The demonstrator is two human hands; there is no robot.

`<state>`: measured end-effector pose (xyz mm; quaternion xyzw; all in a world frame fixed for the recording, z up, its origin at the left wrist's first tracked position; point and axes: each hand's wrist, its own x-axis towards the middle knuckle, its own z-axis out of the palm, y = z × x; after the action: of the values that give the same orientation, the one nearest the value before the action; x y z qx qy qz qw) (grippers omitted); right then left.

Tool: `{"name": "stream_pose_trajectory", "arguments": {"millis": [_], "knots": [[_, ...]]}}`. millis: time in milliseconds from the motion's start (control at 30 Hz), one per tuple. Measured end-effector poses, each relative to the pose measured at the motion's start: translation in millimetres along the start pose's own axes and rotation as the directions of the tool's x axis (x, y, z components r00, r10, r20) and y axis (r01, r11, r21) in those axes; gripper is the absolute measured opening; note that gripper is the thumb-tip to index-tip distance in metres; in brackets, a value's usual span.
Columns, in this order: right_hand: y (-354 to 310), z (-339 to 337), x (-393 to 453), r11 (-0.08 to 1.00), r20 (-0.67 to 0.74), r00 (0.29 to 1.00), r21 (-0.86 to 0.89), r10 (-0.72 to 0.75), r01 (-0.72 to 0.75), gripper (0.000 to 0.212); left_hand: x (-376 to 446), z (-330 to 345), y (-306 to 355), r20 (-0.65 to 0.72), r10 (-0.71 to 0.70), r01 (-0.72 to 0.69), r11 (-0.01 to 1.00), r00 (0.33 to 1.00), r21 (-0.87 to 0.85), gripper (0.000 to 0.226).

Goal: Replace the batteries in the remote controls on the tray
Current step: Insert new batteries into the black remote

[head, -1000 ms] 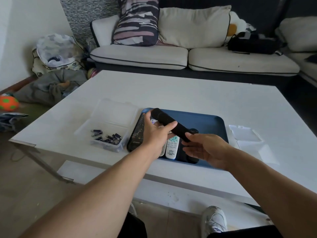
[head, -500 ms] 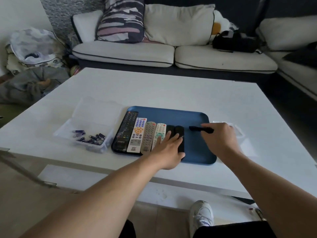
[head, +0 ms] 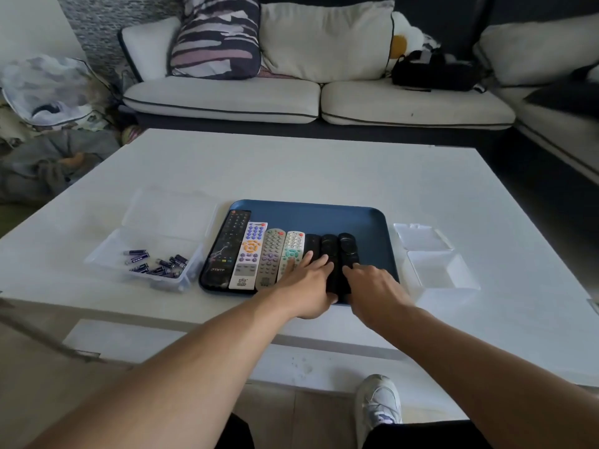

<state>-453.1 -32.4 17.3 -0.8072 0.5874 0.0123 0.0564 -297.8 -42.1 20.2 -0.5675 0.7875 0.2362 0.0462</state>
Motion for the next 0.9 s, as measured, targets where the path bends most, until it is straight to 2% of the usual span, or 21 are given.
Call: {"name": "stream_pose_trajectory", "arguments": {"millis": [100, 267, 300, 367, 400, 467, 500, 567, 633, 700, 767, 800, 833, 900], "knots": [[1.5, 1.2, -2.3, 0.999, 0.0, 0.999, 0.009, -0.041, 0.041, 0.025, 0.9, -0.7, 1.6, -0.008, 0.003, -0.003, 1.0, 1.0, 0.005, 0.069], [7.8, -11.6, -1.0, 0.999, 0.097, 0.995, 0.034, -0.019, 0.016, 0.013, 5.8, 0.7, 2.6, -0.041, 0.004, -0.004, 1.0, 0.999, 0.012, 0.07], [10.6, -16.7, 1.0, 1.0, 0.105, 0.994, 0.017, -0.016, 0.014, 0.018, 7.2, 0.9, 3.7, -0.054, 0.0, 0.0, 1.0, 0.999, 0.008, 0.071], [23.4, -32.2, 3.9, 0.991, 0.034, 0.994, 0.083, 0.105, -0.108, 0.025, 10.6, 1.4, 8.1, -0.074, -0.013, 0.012, 1.0, 0.997, -0.009, 0.074], [35.4, -39.5, 5.8, 0.962, -0.051, 0.979, 0.202, 0.198, -0.184, 0.027, 12.7, 1.6, 10.8, -0.089, -0.016, 0.015, 1.0, 0.996, -0.015, 0.075], [70.1, -49.3, 9.9, 0.858, -0.237, 0.886, 0.437, 0.4, -0.27, 0.024, 17.5, 2.0, 17.5, -0.125, -0.01, 0.004, 0.999, 0.992, -0.042, 0.076], [89.3, -50.7, 10.1, 0.821, -0.285, 0.834, 0.486, 0.473, -0.3, 0.022, 20.0, 2.9, 21.5, -0.144, -0.001, -0.008, 0.998, 0.99, -0.063, 0.076], [123.2, -46.4, 5.1, 0.774, -0.288, 0.761, 0.484, 0.581, -0.407, 0.025, 24.5, 3.5, 30.8, -0.173, 0.027, -0.046, 0.994, 0.984, -0.103, 0.078], [148.9, -33.9, -1.9, 0.686, -0.209, 0.697, 0.504, 0.687, -0.525, 0.029, 27.5, 3.5, 39.8, -0.186, 0.052, -0.083, 0.983, 0.981, -0.162, 0.08], [162.3, -23.0, -8.3, 0.514, -0.052, 0.652, 0.664, 0.756, -0.543, 0.04, 29.6, 2.3, 50.3, -0.178, 0.067, -0.109, 0.966, 0.982, -0.236, 0.082], [171.7, -12.5, -10.8, 0.268, 0.117, 0.658, 0.85, 0.744, -0.454, 0.047, 33.0, 1.2, 60.4, -0.155, 0.067, -0.109, 0.953, 0.986, -0.283, 0.088], [174.6, -9.0, -10.2, 0.175, 0.169, 0.672, 0.894, 0.721, -0.412, 0.043, 34.6, 0.4, 64.6, -0.139, 0.062, -0.101, 0.949, 0.988, -0.299, 0.094], [176.6, -7.3, -8.1, 0.114, 0.198, 0.686, 0.917, 0.7, -0.381, 0.037, 36.8, -0.3, 68.6, -0.121, 0.059, -0.095, 0.946, 0.991, -0.311, 0.1], [180.4, -5.8, -3.3, 0.057, 0.219, 0.708, 0.937, 0.671, -0.343, 0.023, 44.8, 0.1, 77.0, -0.081, 0.063, -0.086, 0.944, 0.995, -0.319, 0.115]]}}
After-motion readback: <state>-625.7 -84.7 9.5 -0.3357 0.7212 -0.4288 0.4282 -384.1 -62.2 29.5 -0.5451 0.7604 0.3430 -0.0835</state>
